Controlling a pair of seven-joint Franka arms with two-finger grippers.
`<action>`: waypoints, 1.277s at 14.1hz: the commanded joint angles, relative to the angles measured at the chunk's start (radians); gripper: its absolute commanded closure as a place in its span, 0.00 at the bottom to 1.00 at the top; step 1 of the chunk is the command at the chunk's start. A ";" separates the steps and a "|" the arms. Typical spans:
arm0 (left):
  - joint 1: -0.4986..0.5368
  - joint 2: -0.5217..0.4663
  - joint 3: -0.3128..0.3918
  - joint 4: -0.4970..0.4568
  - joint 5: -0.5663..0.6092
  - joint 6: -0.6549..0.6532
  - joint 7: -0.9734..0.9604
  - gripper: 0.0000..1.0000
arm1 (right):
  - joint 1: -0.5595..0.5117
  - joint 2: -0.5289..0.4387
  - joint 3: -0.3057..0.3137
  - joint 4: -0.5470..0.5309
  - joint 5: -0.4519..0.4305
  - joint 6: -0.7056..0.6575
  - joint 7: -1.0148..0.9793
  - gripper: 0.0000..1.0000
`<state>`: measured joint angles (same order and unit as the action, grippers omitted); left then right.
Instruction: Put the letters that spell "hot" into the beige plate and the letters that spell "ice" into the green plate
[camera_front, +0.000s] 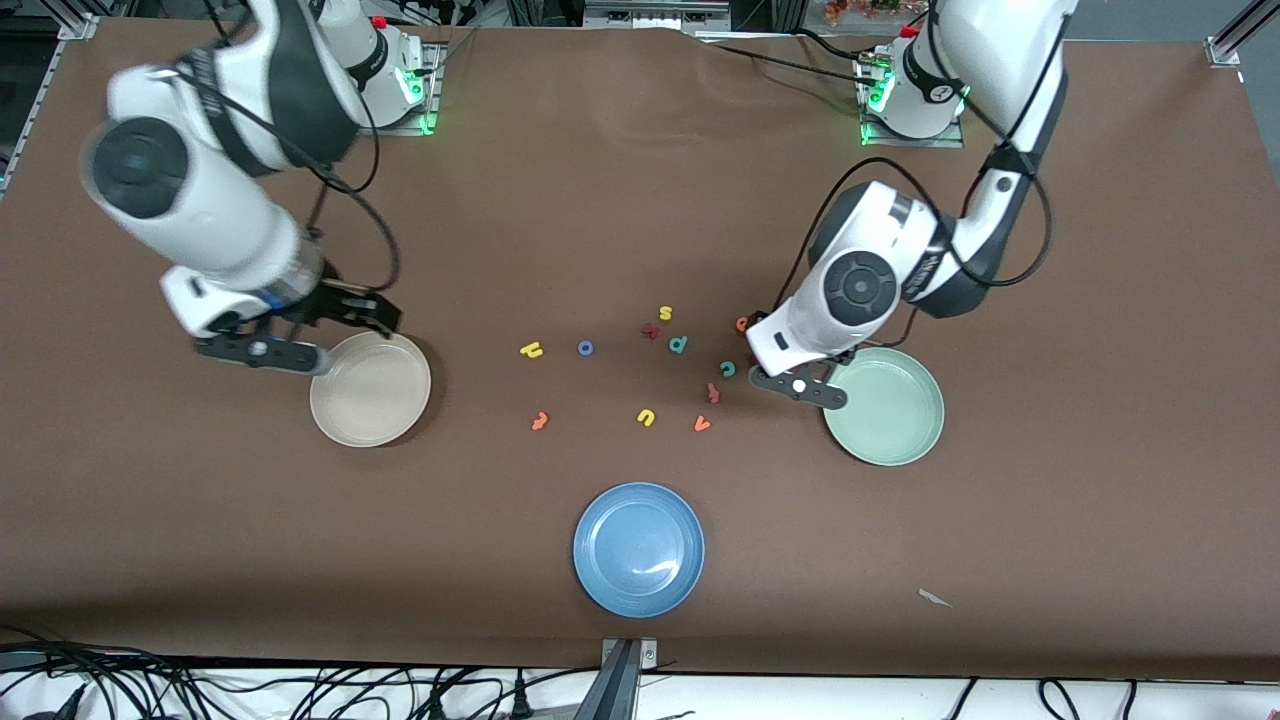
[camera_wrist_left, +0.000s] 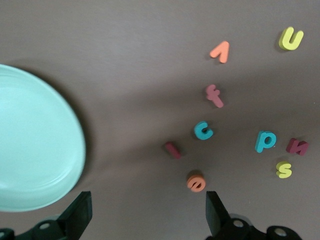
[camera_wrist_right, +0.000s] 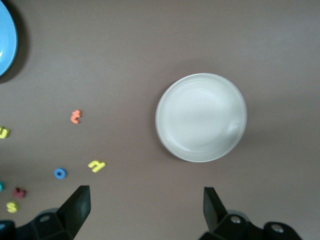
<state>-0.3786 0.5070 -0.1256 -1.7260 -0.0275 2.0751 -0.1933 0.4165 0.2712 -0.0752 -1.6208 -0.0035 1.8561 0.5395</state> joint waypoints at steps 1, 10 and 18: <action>-0.025 -0.018 0.006 -0.096 -0.037 0.112 -0.009 0.00 | 0.071 0.035 -0.008 -0.033 0.002 0.102 0.171 0.00; -0.098 0.035 0.006 -0.227 -0.023 0.318 -0.080 0.01 | 0.264 0.201 -0.006 -0.174 -0.001 0.527 0.545 0.00; -0.109 0.044 0.006 -0.262 -0.023 0.332 -0.084 0.37 | 0.327 0.367 -0.005 -0.162 0.002 0.715 0.688 0.01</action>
<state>-0.4780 0.5611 -0.1284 -1.9726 -0.0447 2.3925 -0.2753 0.7239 0.6133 -0.0711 -1.8000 -0.0032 2.5486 1.1890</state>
